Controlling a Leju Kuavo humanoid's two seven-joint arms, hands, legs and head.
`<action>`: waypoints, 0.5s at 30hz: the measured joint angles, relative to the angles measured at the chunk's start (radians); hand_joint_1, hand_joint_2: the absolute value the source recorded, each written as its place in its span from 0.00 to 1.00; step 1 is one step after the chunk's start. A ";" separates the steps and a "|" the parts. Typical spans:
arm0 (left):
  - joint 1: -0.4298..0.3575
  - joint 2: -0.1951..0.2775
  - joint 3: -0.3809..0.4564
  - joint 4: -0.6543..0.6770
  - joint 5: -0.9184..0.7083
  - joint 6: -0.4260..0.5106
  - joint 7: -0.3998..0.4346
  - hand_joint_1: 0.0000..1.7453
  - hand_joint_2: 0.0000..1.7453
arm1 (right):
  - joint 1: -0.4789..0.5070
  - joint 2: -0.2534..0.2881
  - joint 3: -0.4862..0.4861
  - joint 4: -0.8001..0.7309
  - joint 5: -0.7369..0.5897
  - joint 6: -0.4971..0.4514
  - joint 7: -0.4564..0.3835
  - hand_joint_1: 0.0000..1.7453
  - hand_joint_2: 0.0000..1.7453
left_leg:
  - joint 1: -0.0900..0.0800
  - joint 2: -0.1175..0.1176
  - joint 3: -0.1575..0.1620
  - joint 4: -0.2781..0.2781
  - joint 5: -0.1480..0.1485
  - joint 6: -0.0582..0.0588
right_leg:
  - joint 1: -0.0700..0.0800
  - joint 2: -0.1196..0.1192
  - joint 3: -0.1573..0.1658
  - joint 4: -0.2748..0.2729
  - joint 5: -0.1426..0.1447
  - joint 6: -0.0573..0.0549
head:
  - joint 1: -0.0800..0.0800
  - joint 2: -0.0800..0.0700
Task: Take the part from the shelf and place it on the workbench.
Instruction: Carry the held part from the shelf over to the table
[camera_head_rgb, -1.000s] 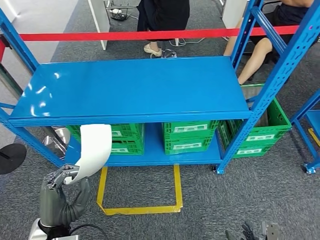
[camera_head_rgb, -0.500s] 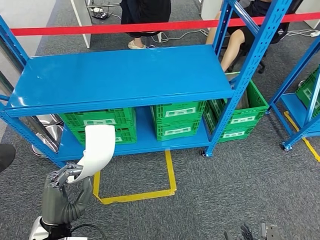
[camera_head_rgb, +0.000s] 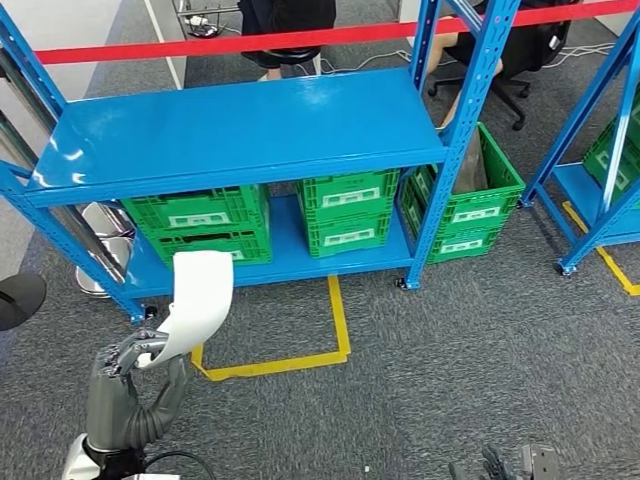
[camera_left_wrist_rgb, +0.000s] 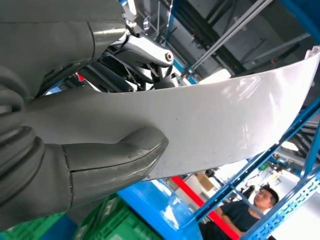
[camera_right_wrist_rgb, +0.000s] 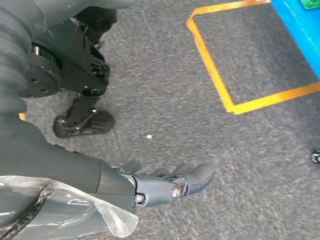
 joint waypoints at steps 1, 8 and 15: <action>-0.001 0.000 0.000 0.000 0.000 -0.002 0.001 1.00 1.00 | -0.001 0.000 0.002 0.000 -0.002 -0.002 -0.002 0.00 1.00 | 0.000 -0.002 0.045 -0.055 0.025 0.004 | 0.000 0.001 -0.018 0.008 0.009 0.002 | 0.000 0.000; -0.008 -0.001 -0.001 0.000 -0.001 -0.017 0.005 1.00 1.00 | 0.000 -0.003 0.009 0.000 -0.021 -0.016 -0.019 0.00 1.00 | -0.006 -0.005 0.148 -0.295 0.020 0.044 | 0.001 0.005 -0.089 0.033 0.039 0.041 | 0.002 0.000; -0.009 -0.001 -0.002 0.007 0.002 -0.025 0.002 1.00 1.00 | 0.000 -0.007 0.013 0.002 -0.030 -0.022 -0.025 0.00 1.00 | -0.014 0.008 0.039 -0.290 0.105 0.062 | 0.000 0.006 -0.104 0.297 -0.096 0.051 | 0.004 0.000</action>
